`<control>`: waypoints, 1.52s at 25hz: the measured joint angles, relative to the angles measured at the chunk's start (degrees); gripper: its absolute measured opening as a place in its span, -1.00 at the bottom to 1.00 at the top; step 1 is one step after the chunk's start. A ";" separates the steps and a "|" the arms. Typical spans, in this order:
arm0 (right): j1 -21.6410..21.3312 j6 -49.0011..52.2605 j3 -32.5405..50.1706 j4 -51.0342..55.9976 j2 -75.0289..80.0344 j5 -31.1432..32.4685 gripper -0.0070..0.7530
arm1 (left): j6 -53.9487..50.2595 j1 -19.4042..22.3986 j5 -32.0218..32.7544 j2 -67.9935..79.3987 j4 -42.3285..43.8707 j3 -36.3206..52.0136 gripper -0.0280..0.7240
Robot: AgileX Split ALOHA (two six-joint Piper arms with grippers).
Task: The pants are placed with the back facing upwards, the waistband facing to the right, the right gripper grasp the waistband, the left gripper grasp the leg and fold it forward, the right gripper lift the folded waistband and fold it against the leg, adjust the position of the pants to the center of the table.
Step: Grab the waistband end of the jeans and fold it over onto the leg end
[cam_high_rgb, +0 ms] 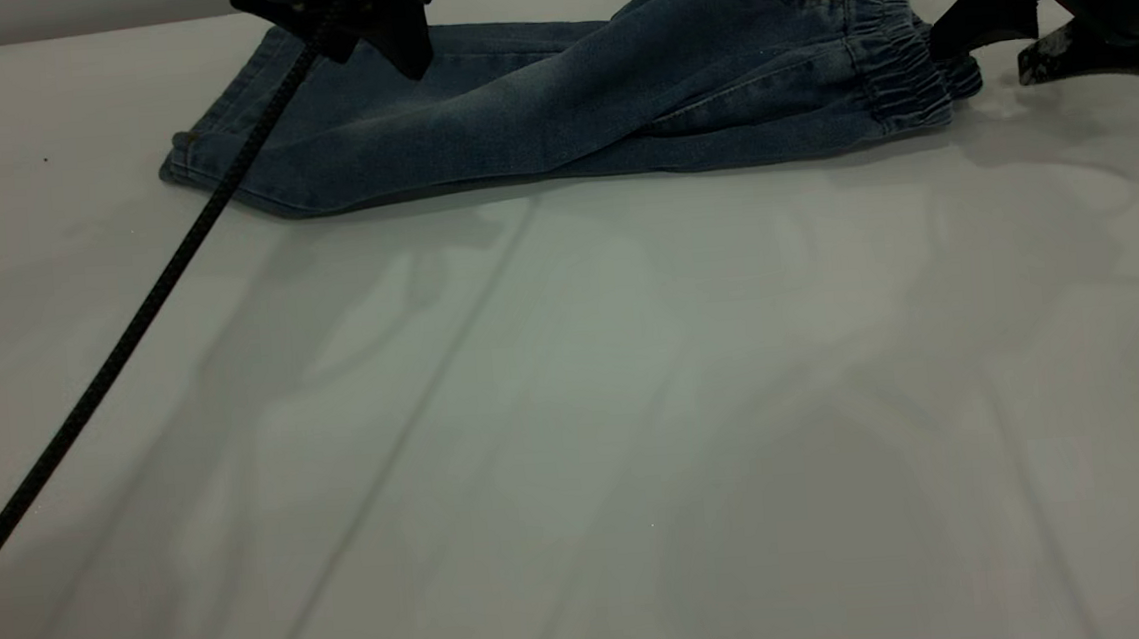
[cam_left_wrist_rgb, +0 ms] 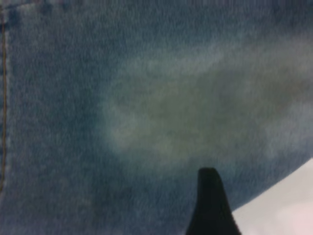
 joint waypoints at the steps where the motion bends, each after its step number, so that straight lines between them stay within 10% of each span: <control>1: 0.24 -1.59 0.00 0.67 0.00 -0.06 0.58 | 0.00 0.00 -0.25 0.07 -0.28 0.00 0.26; 14: 6.19 -8.89 0.00 3.72 0.00 -6.32 0.55 | 0.00 0.00 -1.05 0.18 -1.22 0.00 0.26; 18: 6.75 -8.42 0.00 3.74 0.00 -6.54 0.26 | 0.00 0.00 -1.09 0.18 -1.22 0.00 0.26; 25: 8.08 -6.67 0.00 2.98 0.00 -6.12 -0.83 | -0.05 0.00 -1.80 0.18 -1.22 0.00 0.26; 38: 7.51 5.60 -0.01 -9.54 -6.34 -2.27 -0.89 | -0.05 -3.79 -10.34 10.25 -2.85 -5.31 0.26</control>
